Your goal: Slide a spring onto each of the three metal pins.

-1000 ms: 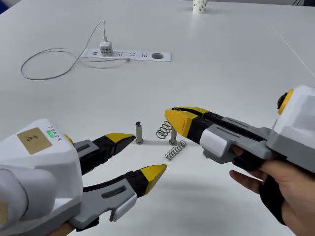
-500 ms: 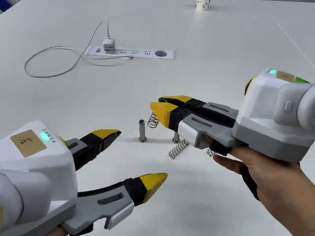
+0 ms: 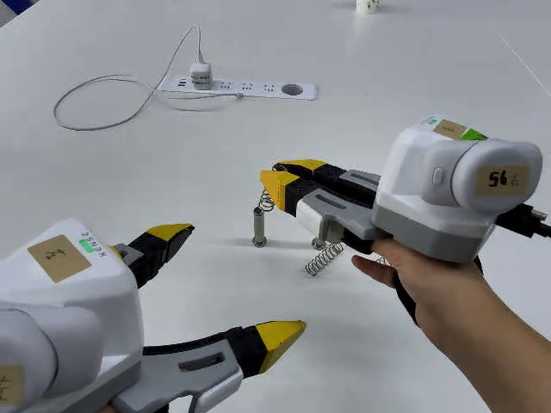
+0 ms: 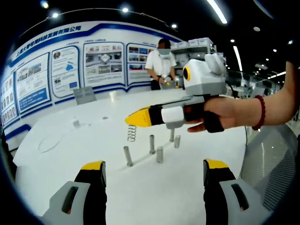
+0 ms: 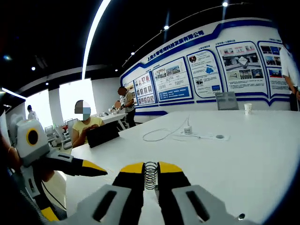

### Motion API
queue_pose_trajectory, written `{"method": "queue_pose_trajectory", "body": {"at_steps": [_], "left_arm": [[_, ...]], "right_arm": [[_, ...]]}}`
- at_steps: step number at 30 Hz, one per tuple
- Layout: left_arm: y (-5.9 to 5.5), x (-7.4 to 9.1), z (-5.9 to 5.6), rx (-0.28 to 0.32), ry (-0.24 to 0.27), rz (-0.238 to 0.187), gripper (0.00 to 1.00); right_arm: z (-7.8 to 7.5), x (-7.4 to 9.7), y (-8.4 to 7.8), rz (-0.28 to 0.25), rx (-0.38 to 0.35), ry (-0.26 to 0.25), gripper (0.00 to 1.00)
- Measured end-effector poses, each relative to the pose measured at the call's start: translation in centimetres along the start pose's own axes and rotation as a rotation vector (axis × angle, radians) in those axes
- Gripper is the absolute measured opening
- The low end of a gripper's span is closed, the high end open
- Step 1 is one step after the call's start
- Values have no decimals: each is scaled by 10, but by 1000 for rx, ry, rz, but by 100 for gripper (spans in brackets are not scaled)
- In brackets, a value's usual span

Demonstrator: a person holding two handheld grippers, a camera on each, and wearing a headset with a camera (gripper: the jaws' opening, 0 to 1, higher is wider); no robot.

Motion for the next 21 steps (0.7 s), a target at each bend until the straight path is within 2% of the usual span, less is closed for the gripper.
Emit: {"method": "queue_pose_trajectory", "body": {"at_steps": [11, 21], "left_arm": [[-4, -1, 2, 9, 12, 13, 96], [-6, -2, 2, 12, 17, 31, 100]], "right_arm": [[-4, -19, -8, 38, 36, -40, 11], [-2, -28, -16, 91, 136, -49, 11]]}}
Point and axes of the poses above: the centre of the closed fingertips' face, and the gripper's own axes: x roughly backward along the fingers, z roughly to its left, y roughly out of its top, the point moved 8 cm from there along x, roughly backward along the fingers, and after that the axes turned 11 degrees about z, right-handed, at the moved point
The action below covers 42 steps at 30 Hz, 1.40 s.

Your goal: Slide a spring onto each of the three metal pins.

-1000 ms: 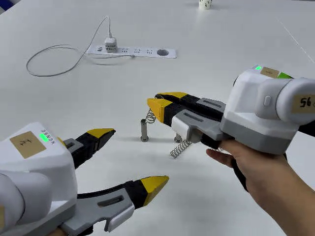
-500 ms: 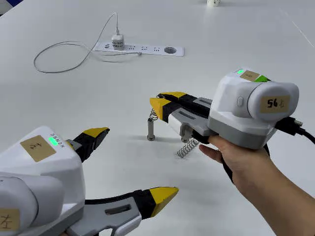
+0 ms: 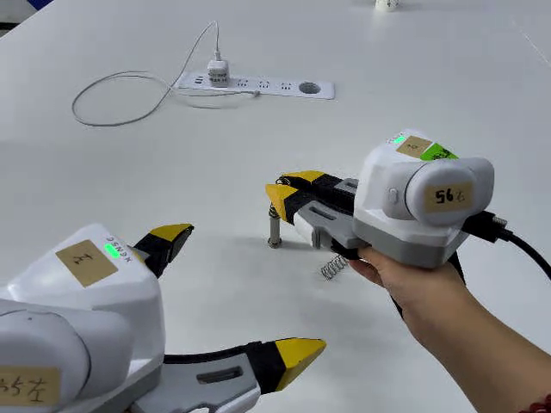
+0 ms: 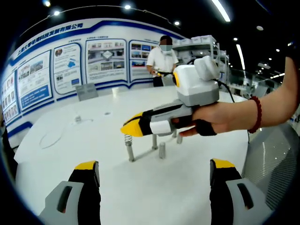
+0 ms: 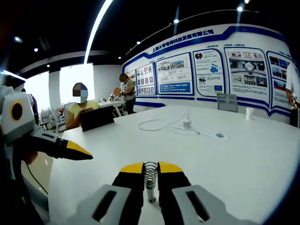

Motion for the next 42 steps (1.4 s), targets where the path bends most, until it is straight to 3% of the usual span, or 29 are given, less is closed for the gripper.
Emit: {"method": "queue_pose_trajectory", "body": {"at_steps": [35, 42], "left_arm": [[-1, -1, -2, -10, -9, 11, 97], [-2, -1, -1, -12, -5, 17, 97]], "right_arm": [[4, -18, -34, 154, 54, -13, 11], [4, -17, -33, 147, 52, -14, 12]]}}
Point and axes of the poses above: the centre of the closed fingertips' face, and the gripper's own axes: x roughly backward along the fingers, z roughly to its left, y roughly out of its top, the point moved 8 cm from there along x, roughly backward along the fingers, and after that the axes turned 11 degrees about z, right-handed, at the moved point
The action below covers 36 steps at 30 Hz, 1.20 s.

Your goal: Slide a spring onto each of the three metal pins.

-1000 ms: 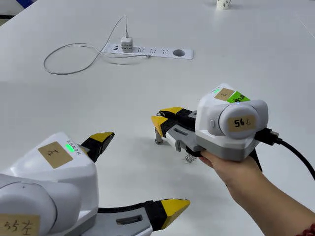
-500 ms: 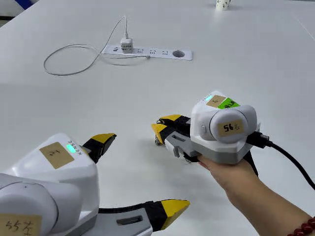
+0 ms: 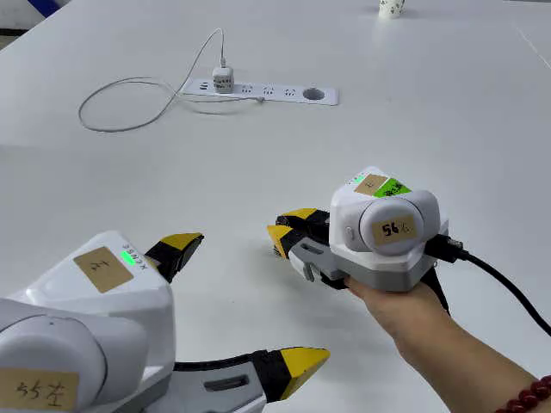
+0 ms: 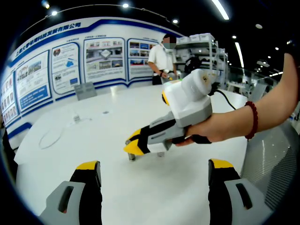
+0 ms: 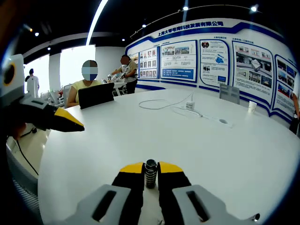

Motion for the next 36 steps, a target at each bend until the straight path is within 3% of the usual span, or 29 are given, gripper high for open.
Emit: {"method": "queue_pose_trajectory", "body": {"at_steps": [13, 21, 36], "left_arm": [[0, -1, 0, -14, 2, 10, 94], [3, -4, 0, -43, -10, 11, 89], [14, -20, 7, -69, -43, 24, 70]], "right_arm": [[3, 22, 17, -59, -32, 27, 25], [-1, 43, 19, -67, -57, 14, 30], [-18, 87, 15, -85, -122, -11, 40]]}}
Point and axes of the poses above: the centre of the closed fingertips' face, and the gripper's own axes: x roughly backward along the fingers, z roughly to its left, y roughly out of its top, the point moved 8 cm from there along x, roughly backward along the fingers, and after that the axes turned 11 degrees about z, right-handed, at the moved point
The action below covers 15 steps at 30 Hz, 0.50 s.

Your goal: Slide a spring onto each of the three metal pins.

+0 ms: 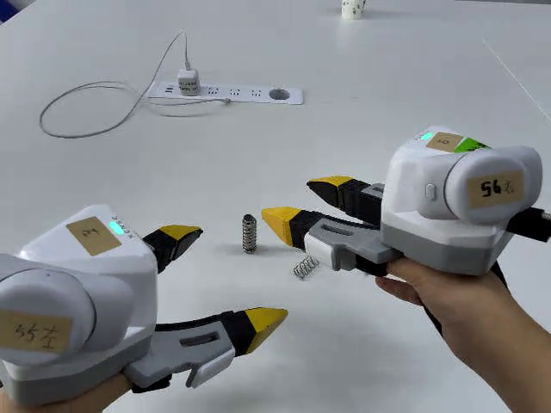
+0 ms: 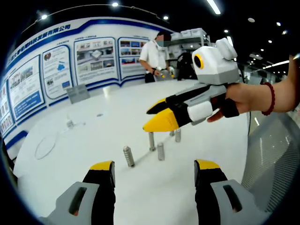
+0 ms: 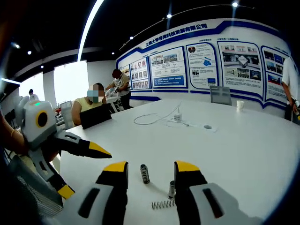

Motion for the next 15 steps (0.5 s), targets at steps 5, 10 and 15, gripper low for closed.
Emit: {"method": "queue_pose_trajectory", "body": {"at_steps": [5, 10, 15], "left_arm": [[1, -8, 0, 32, -19, 14, 63], [1, -14, -1, 69, -40, 22, 59], [1, -23, -4, 64, -44, 35, 54]], "right_arm": [[-6, 13, -6, -1, -30, 2, 42], [-12, 27, -16, 1, -51, 4, 44], [-18, 41, -24, -4, -72, 15, 47]]}}
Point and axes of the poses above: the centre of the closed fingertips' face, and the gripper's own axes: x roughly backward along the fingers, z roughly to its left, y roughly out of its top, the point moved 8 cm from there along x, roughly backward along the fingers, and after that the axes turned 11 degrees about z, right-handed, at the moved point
